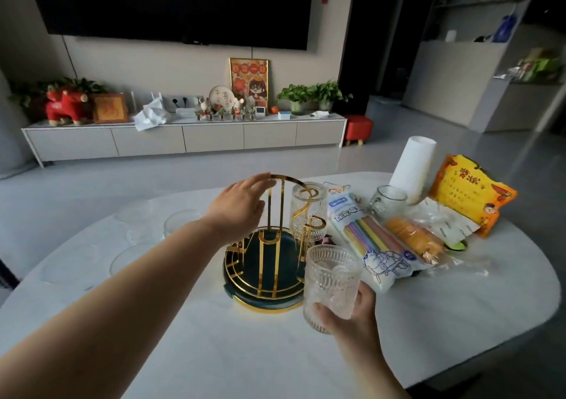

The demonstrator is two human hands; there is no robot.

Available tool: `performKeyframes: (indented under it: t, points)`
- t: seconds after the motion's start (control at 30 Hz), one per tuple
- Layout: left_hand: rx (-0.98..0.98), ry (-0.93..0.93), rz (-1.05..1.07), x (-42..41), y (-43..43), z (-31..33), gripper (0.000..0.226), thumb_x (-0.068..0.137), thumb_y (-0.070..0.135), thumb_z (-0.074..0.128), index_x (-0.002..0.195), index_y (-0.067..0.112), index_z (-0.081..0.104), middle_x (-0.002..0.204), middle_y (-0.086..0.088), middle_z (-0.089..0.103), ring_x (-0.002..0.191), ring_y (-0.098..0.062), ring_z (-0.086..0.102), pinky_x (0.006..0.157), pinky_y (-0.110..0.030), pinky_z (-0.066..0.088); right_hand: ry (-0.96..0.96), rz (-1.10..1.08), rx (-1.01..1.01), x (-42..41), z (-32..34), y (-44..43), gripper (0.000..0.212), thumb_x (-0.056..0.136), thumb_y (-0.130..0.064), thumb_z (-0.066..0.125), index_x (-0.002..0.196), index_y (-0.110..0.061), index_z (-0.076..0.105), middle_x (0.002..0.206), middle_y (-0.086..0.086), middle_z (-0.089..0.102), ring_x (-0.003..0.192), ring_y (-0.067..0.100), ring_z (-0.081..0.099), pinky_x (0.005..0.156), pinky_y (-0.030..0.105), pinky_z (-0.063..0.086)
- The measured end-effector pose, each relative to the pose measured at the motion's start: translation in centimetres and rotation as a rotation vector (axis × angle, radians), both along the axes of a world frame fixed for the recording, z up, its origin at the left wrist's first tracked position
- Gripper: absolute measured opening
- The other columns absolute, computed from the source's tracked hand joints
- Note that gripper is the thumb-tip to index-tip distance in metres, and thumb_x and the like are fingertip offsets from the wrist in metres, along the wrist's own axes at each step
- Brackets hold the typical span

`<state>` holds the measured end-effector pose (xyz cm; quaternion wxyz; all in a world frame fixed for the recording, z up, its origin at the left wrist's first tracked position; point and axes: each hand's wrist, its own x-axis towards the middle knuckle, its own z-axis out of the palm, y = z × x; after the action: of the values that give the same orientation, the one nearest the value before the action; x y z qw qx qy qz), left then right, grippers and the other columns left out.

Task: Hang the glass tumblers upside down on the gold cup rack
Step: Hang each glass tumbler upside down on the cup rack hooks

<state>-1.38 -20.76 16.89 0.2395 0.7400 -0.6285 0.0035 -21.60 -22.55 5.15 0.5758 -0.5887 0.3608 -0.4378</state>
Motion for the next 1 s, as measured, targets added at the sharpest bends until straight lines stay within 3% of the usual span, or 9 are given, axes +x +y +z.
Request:
performKeyframes:
  t: [0.13, 0.27, 0.4, 0.5, 0.6, 0.8, 0.87, 0.93, 1.0]
  points:
    - [0.002, 0.013, 0.0, 0.3, -0.4, 0.4, 0.053, 0.09, 0.009, 0.038, 0.137, 0.022, 0.016, 0.146, -0.01, 0.032, 0.133, -0.026, 0.028, 0.111, -0.04, 0.023, 0.101, -0.043, -0.028, -1.5, 1.3, -1.8, 0.078, 0.027, -0.048, 0.066, 0.099, -0.031, 0.044, 0.111, 0.001, 0.055, 0.105, 0.019, 0.05, 0.068, 0.016, 0.04]
    - [0.01, -0.038, -0.004, 0.3, -0.8, 0.3, 0.051, 0.091, 0.012, 0.038, 0.137, 0.02, 0.018, 0.142, -0.009, 0.034, 0.13, -0.026, 0.03, 0.109, -0.038, 0.026, 0.268, 0.075, -0.144, -3.1, 5.1, -4.1, 0.086, 0.034, -0.049, 0.08, 0.111, -0.03, 0.048, 0.122, -0.002, 0.055, 0.116, 0.017, 0.047, 0.089, 0.031, 0.04]
    - [0.003, -0.078, -0.012, 0.6, -1.1, 0.6, 0.049, 0.09, 0.007, 0.036, 0.136, 0.02, 0.023, 0.139, -0.007, 0.035, 0.128, -0.024, 0.029, 0.107, -0.036, 0.03, 0.595, 0.1, -0.301, -2.9, 9.9, -6.9, 0.073, 0.043, -0.04, 0.083, 0.101, -0.036, 0.038, 0.1, -0.012, 0.054, 0.094, 0.008, 0.052, 0.073, 0.015, 0.039]
    - [-0.007, -0.067, -0.02, 0.7, -1.1, 0.6, 0.051, 0.088, 0.0, 0.033, 0.135, 0.02, 0.025, 0.138, -0.006, 0.036, 0.126, -0.023, 0.03, 0.103, -0.036, 0.034, 0.93, 0.09, -0.45, -1.7, 12.8, -8.0, 0.067, 0.046, -0.046, 0.077, 0.093, -0.033, 0.032, 0.087, -0.018, 0.044, 0.081, 0.008, 0.048, 0.059, 0.021, 0.035]
    - [-0.018, -0.051, -0.027, 0.8, -1.1, 0.4, 0.053, 0.087, 0.0, 0.034, 0.135, 0.021, 0.024, 0.138, -0.005, 0.035, 0.127, -0.022, 0.029, 0.103, -0.035, 0.034, 1.123, 0.143, -0.598, 0.1, 14.8, -8.2, 0.062, 0.046, -0.048, 0.075, 0.09, -0.028, 0.036, 0.082, -0.013, 0.045, 0.069, 0.004, 0.045, 0.05, 0.025, 0.033]
    - [-0.031, -0.001, -0.028, 1.1, -1.3, 0.0, 0.059, 0.083, 0.001, 0.041, 0.135, 0.023, 0.023, 0.139, -0.003, 0.034, 0.127, -0.022, 0.027, 0.102, -0.035, 0.035, 1.319, 0.282, -0.748, 3.7, 16.3, -8.7, 0.075, 0.053, -0.045, 0.076, 0.116, -0.02, 0.044, 0.12, 0.001, 0.052, 0.089, 0.012, 0.04, 0.073, 0.025, 0.035]
    - [-0.034, 0.004, -0.036, 1.2, -1.4, -0.1, 0.06, 0.083, 0.003, 0.042, 0.136, 0.023, 0.022, 0.14, -0.003, 0.034, 0.127, -0.022, 0.027, 0.102, -0.036, 0.035, 1.337, 0.341, -0.719, 4.5, 16.0, -8.6, 0.075, 0.055, -0.042, 0.076, 0.117, -0.02, 0.04, 0.116, 0.002, 0.049, 0.089, 0.013, 0.04, 0.068, 0.025, 0.036]
    - [-0.032, 0.004, -0.047, 1.3, -1.3, -0.1, 0.06, 0.083, 0.004, 0.043, 0.136, 0.023, 0.021, 0.14, -0.003, 0.034, 0.127, -0.022, 0.027, 0.102, -0.036, 0.034, 1.341, 0.376, -0.679, 5.2, 15.6, -8.4, 0.07, 0.057, -0.038, 0.077, 0.11, -0.021, 0.034, 0.101, -0.001, 0.044, 0.087, 0.016, 0.041, 0.057, 0.025, 0.034]
    - [-0.03, -0.017, -0.054, 1.5, -1.2, -0.2, 0.059, 0.084, 0.007, 0.044, 0.136, 0.023, 0.02, 0.14, -0.003, 0.033, 0.127, -0.021, 0.027, 0.104, -0.035, 0.031, 1.322, 0.373, -0.645, 5.8, 15.1, -8.3, 0.066, 0.057, -0.035, 0.077, 0.101, -0.023, 0.03, 0.087, -0.004, 0.04, 0.085, 0.018, 0.042, 0.055, 0.027, 0.034]
